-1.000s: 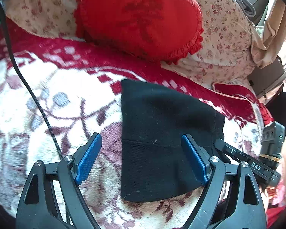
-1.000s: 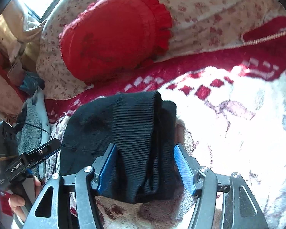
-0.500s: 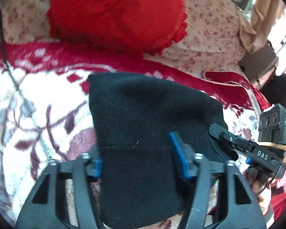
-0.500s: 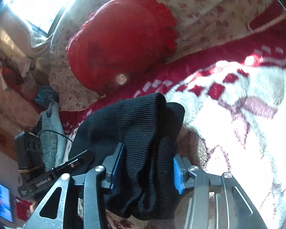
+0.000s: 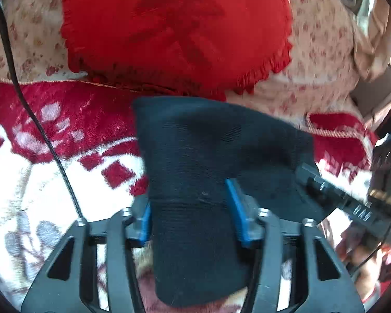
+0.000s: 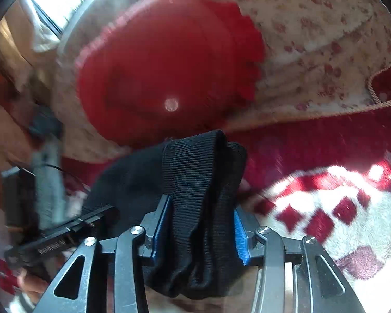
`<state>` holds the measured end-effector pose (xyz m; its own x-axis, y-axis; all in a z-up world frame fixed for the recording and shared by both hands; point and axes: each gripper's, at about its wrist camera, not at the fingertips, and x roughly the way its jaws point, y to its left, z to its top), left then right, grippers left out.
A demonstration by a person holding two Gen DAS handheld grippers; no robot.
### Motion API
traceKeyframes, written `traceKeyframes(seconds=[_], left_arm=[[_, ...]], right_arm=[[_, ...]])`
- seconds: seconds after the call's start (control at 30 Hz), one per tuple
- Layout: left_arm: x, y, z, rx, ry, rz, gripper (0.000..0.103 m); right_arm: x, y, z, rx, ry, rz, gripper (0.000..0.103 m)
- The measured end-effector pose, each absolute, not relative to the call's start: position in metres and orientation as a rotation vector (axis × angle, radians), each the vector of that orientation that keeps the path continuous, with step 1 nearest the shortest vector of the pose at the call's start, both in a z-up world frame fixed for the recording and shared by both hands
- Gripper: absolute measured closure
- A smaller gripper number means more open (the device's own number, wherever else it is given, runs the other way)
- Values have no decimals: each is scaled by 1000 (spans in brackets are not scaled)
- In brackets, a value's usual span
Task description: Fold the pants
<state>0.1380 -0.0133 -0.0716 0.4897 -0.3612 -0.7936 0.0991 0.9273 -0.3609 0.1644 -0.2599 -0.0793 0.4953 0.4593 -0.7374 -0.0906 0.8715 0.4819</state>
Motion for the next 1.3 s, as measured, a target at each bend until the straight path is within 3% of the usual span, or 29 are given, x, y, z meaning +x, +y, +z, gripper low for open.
traceKeyframes(seconds=[0.07,0.17,0.27,0.33,0.43,0.67,1.3], left_arm=[[140,-12,-71,-267,1027,-282,38],[142,-7,-60,-241,1041,-254,38],[131,-8,-37,-154,968,-193,38],[126,-10,-29,-123,946,-161,38],[128,-16,-32,-110,962,-156,38],[124,-40,-54,1,951,-107,38],[44,-38,-4,46,789,9,38]], right_arm=[[160,-266,-82,400,979,312,46],[156,-284,-71,401,996,279,44],[143,-285,-42,347,938,245,56],[137,-274,-22,299,908,298,69],[129,-250,-14,232,924,372,76],[117,-228,-61,109,984,311,76],[89,-211,-3,136,853,259,75]])
